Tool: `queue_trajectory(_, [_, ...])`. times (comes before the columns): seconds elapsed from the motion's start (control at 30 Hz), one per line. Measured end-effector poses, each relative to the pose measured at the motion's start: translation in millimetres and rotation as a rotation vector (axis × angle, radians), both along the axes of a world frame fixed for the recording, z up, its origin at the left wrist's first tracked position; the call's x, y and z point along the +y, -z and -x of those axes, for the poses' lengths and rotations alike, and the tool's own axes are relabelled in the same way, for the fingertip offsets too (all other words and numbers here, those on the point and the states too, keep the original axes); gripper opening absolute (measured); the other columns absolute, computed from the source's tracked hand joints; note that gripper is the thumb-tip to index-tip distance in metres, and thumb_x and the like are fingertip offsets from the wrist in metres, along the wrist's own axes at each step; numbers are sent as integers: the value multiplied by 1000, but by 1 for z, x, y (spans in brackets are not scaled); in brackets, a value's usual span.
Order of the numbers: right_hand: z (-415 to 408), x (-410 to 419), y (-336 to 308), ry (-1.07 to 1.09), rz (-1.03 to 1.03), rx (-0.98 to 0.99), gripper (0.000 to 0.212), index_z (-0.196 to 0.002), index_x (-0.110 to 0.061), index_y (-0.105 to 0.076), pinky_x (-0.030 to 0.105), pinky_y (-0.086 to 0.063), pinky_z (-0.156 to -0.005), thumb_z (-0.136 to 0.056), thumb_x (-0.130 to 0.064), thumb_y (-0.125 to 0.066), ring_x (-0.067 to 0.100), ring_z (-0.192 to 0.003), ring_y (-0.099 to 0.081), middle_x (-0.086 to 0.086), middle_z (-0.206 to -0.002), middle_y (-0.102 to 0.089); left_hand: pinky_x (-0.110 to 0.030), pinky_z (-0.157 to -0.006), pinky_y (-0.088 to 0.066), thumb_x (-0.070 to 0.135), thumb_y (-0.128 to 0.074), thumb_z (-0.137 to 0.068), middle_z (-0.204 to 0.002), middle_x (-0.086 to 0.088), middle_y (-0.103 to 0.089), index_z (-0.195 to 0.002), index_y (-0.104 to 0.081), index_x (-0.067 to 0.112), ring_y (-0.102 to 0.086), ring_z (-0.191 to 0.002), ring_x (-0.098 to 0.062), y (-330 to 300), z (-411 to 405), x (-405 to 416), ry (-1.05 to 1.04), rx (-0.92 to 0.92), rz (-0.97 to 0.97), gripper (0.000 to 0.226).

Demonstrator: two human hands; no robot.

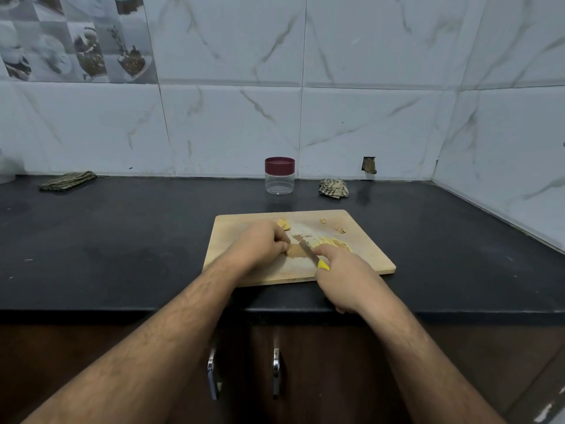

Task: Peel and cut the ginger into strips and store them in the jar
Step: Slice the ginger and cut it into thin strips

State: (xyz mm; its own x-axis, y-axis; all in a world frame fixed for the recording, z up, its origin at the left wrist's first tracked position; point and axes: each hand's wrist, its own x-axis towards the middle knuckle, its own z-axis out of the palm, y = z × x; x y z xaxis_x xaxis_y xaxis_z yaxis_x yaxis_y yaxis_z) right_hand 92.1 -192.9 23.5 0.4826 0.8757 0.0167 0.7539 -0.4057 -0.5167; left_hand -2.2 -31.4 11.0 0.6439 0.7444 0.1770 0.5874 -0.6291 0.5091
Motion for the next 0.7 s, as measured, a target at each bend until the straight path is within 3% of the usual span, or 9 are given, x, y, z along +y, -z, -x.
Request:
queue_trajectory(0.1, [3, -1, 3, 0, 3, -22, 62, -145, -42, -39, 30, -48, -69, -89, -14, -38, 23, -79, -55, -2, -119, -62, -24, -88, -45, 20, -68, -89, -100, 8, -69, -98, -76, 23, -58, -98, -10, -1, 5, 3, -30, -43, 45, 13])
queue_trajectory(0.23, [8, -2, 4, -4, 8, -54, 66, -147, -46, -35, 30, -47, -69, -88, -16, -39, 25, -87, -63, -2, -123, -62, -21, -72, -42, 20, -74, -84, -83, 12, -66, -93, -77, 24, -57, -80, -6, 0, 4, 3, -35, -48, 63, 10])
queue_trajectory(0.37, [15, -3, 5, -17, -8, -72, 63, -147, -43, -33, 36, -55, -75, -91, -17, -40, 24, -88, -65, -3, -122, -60, -22, -74, -44, 23, -76, -83, -93, 10, -73, -90, -79, 24, -61, -90, -6, 2, -1, 1, -38, -38, 61, 9])
queue_trajectory(0.53, [18, 1, 6, -10, -7, -86, 62, -146, -41, -37, 34, -53, -72, -90, -15, -40, 24, -88, -64, -2, -115, -62, -30, -85, -52, 28, -78, -81, -93, 12, -74, -85, -79, 26, -63, -94, -5, 4, -4, 3, -55, -45, 54, 4])
queue_trajectory(0.7, [20, 2, 3, -11, -16, -116, 57, -146, -37, -40, 35, -49, -87, -93, -16, -42, 23, -115, -55, -1, -130, -59, -33, -87, -52, 28, -78, -81, -93, 12, -75, -73, -76, 28, -64, -94, -6, 5, -5, 6, -44, -24, 62, 8])
